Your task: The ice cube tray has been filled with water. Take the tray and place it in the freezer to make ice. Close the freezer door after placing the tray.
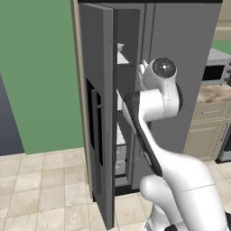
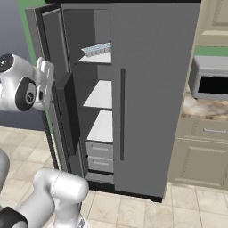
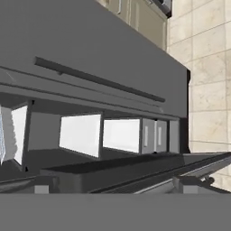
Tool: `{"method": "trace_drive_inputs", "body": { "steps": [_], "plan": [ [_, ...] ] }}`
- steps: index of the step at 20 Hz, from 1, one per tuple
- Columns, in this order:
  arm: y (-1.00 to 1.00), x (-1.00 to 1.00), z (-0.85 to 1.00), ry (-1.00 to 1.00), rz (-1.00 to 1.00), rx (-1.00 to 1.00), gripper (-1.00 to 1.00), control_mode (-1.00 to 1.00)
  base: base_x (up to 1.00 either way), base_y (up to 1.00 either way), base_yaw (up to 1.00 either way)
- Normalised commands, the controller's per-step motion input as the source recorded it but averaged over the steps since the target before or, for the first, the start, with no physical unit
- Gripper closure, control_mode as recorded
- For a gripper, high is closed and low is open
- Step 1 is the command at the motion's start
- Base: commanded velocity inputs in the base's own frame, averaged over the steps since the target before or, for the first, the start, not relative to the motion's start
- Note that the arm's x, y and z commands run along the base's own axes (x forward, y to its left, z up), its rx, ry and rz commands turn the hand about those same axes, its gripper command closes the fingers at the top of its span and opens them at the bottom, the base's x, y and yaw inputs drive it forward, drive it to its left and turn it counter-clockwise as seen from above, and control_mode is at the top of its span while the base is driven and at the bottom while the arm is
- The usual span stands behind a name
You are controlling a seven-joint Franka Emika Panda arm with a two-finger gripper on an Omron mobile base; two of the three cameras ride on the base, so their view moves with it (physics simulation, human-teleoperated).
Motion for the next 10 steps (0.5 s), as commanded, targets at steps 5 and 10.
{"method": "trace_drive_inputs", "body": {
  "steps": [5,10],
  "plan": [
    [0.54,0.0,0.0,-0.08,-0.07,-0.13,-1.0,-1.0,0.0,0.0,0.0],
    [0.39,-0.02,0.0,-0.04,-0.06,-0.02,-1.0,-1.0,0.0,0.0,0.0]
  ]
}}
